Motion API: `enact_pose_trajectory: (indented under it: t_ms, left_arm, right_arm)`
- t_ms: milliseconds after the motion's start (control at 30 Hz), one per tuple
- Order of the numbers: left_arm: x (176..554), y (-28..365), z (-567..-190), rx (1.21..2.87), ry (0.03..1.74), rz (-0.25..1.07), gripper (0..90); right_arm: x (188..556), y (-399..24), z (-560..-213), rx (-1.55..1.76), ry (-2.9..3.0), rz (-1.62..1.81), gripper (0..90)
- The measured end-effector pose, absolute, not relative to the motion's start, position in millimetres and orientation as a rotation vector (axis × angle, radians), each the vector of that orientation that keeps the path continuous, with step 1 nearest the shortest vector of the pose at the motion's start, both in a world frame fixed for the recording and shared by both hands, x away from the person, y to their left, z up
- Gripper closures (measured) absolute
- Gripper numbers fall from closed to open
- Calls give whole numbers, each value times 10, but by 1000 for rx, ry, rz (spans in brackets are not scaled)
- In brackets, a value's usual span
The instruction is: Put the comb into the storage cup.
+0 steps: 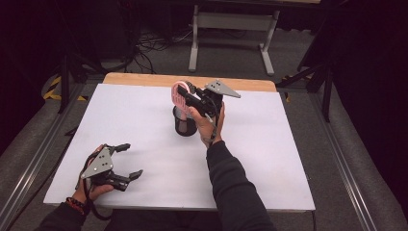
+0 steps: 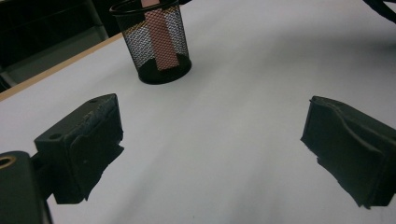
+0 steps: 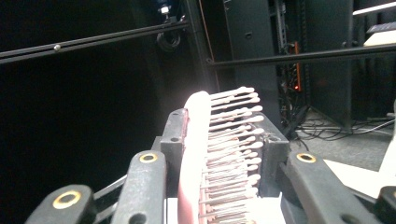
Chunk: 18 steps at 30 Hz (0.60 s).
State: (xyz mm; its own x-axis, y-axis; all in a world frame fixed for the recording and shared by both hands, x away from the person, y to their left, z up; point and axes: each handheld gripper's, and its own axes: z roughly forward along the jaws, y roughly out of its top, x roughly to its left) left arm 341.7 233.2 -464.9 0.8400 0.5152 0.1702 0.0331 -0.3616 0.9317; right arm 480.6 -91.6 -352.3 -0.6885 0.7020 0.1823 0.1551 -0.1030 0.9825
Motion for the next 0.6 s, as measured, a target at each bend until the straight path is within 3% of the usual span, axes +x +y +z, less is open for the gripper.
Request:
enact_pose_trajectory:
  t_ms: [600]
  left_arm:
    - [3422,2354,-4644,1888,418,546,54]
  right_arm:
    - [4832,-914,-3557,938,1814,1821,591]
